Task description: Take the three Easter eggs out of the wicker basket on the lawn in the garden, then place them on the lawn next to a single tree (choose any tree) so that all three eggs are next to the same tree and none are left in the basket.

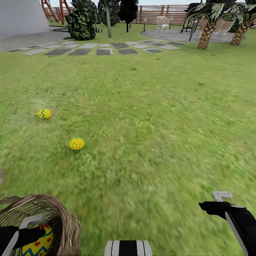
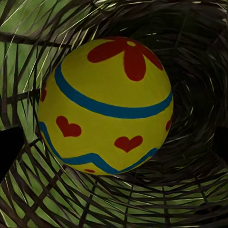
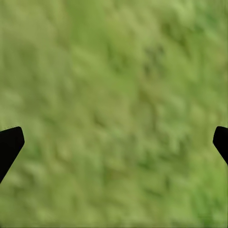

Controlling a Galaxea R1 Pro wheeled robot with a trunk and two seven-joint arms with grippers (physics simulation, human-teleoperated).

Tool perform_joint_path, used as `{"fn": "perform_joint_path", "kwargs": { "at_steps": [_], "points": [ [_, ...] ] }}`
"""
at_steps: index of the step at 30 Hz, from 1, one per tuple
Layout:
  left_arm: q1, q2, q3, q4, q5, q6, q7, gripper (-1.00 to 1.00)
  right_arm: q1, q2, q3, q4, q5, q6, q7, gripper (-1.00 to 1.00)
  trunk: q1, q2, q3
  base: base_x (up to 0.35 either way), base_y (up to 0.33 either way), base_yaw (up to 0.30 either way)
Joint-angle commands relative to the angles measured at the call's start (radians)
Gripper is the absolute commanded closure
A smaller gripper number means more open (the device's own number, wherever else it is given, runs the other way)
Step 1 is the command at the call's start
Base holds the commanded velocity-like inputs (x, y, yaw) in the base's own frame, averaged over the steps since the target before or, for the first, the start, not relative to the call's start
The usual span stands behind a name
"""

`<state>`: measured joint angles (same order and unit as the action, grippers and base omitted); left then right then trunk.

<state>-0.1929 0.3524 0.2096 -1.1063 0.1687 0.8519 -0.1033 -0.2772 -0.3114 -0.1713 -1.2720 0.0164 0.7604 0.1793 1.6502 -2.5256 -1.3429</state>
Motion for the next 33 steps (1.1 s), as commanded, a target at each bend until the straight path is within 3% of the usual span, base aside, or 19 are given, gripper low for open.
{"fn": "perform_joint_path", "kwargs": {
  "at_steps": [1,7,11,15,25,33],
  "points": [
    [0.000,0.000,0.002,-0.001,0.003,0.005,-0.003,-1.00,0.000,0.000,-0.001,-0.001,0.002,0.005,0.005,-1.00,0.000,-0.001,-0.005,0.000,0.000,0.000],
    [0.000,-0.001,0.002,0.000,0.006,0.004,-0.003,-1.00,0.000,-0.002,-0.006,-0.016,0.005,-0.008,0.000,-1.00,0.003,-0.002,-0.028,0.000,0.000,0.000],
    [0.000,-0.006,0.002,0.000,0.007,0.004,-0.003,-1.00,-0.003,-0.004,-0.005,-0.091,0.008,-0.052,-0.006,-1.00,0.005,-0.003,-0.043,0.000,0.000,0.000],
    [0.000,-0.010,0.002,0.000,0.006,0.004,-0.003,-1.00,-0.062,-0.005,-0.003,-0.164,0.008,-0.052,-0.007,-1.00,0.007,-0.004,-0.059,0.000,0.000,0.000],
    [0.000,-0.007,0.002,-0.019,0.006,0.003,-0.003,-1.00,-0.083,0.003,0.011,-0.179,0.007,-0.056,-0.006,-1.00,0.011,-0.006,-0.098,0.000,0.000,0.000],
    [0.000,-0.004,0.003,-0.069,0.004,0.001,0.004,-1.00,-0.083,0.012,0.045,-0.176,0.007,-0.053,-0.006,-1.00,0.011,-0.006,-0.098,0.000,0.000,0.000]
  ]
}}
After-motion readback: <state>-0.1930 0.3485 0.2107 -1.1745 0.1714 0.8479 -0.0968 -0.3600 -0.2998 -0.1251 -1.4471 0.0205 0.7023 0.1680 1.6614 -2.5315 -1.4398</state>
